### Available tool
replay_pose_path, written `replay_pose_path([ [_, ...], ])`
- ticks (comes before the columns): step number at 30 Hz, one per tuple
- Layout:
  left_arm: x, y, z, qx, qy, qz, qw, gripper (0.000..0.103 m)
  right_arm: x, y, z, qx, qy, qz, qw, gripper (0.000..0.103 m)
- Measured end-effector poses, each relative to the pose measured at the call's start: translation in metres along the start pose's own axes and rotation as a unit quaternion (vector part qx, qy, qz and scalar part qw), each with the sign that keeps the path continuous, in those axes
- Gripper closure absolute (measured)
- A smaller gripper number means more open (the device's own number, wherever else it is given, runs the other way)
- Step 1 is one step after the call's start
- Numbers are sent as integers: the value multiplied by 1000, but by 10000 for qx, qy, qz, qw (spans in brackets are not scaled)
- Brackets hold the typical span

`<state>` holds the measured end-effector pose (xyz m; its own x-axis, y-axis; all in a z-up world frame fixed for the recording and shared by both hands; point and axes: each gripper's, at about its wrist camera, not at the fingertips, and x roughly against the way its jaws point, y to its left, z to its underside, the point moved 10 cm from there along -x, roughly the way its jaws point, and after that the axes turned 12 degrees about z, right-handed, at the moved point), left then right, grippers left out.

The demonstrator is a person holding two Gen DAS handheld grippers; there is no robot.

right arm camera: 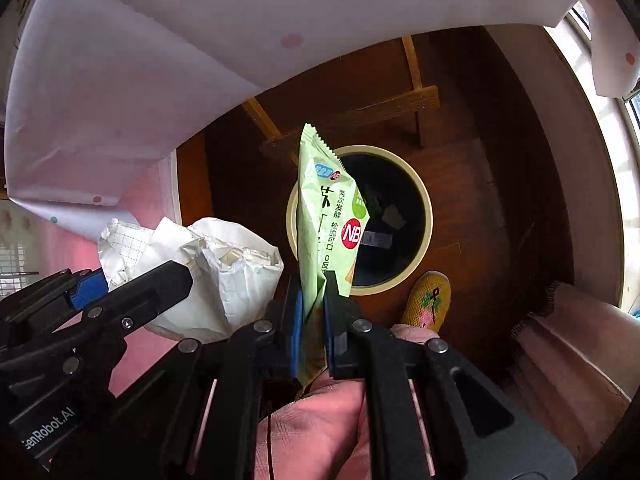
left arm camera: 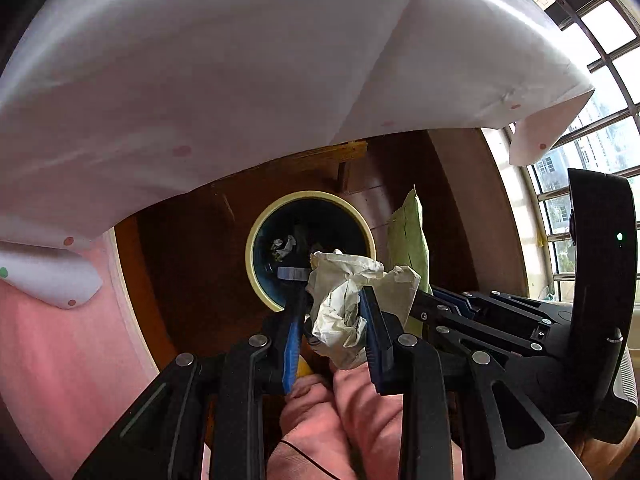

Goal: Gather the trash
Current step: 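Open both grippers above the bin to drop the paper and bag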

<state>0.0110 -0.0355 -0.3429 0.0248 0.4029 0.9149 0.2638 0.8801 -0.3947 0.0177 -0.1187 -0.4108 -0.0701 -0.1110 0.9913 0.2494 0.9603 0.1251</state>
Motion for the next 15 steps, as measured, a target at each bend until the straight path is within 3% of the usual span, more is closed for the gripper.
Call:
replay_pose_path([
  [6,-70,21,1,51,180,-84,9998,75,-69,-19,-8,-53,98,-18,9999,96],
  [12,-116,44,-9,47,203,-275,9994,70,-118,-35,-20,-63,165,-26,9998,95],
  [15,-129,53,-11,5,213,-352,9992,56,-135,-41,-25,-66,220,-2,9997,76],
])
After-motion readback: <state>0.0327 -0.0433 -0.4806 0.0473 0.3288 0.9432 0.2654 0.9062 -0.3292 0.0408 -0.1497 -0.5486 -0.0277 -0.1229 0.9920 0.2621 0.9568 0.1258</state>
